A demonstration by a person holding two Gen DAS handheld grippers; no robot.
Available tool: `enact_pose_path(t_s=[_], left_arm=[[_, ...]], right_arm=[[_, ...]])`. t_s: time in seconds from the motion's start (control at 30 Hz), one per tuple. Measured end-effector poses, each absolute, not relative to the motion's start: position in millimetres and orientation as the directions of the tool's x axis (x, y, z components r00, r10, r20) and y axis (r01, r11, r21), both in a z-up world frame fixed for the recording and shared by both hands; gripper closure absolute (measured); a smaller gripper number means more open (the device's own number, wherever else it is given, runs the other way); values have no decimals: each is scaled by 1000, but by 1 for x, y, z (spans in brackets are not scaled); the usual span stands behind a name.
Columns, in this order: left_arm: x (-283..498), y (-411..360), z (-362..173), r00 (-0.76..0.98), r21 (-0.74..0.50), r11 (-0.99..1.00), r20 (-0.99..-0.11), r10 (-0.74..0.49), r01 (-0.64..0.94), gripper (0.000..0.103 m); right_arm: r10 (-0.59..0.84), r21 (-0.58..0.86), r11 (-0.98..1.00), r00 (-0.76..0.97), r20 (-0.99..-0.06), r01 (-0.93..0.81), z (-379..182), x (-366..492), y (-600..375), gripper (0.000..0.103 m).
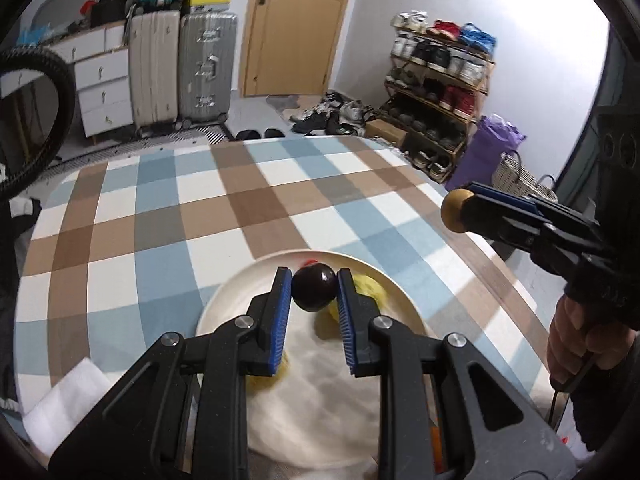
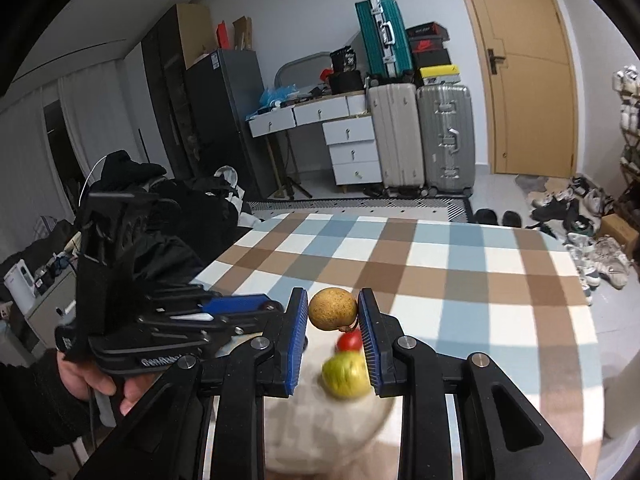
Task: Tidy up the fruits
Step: 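Carry the kiwi and plum onto the cream plate and open both tools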
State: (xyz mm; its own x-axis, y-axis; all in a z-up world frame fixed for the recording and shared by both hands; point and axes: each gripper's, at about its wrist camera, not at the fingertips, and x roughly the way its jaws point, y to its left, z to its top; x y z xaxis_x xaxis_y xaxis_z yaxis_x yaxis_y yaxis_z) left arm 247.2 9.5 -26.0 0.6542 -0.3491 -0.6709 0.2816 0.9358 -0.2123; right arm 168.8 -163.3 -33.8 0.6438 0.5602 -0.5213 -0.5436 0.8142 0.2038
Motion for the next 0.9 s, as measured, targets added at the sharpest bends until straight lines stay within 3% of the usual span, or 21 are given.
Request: enact_pose_path(t_s=[0.17,0.47,0.9], left_arm=[[280,23,-49,616,-279,933,-701,-359,227,83],[305,32,-84,563,-324,923,-733,-383,206,83],[318,26,-101,544,-332,921,-744,-389,205,83]], right_arm=[[590,243,790,589,-553,-563,-46,207,-141,77],[597,363,773,403,-694,-519,-98,263,-114,76],[593,444,788,329,-735,-427,-127,284,-110,76]])
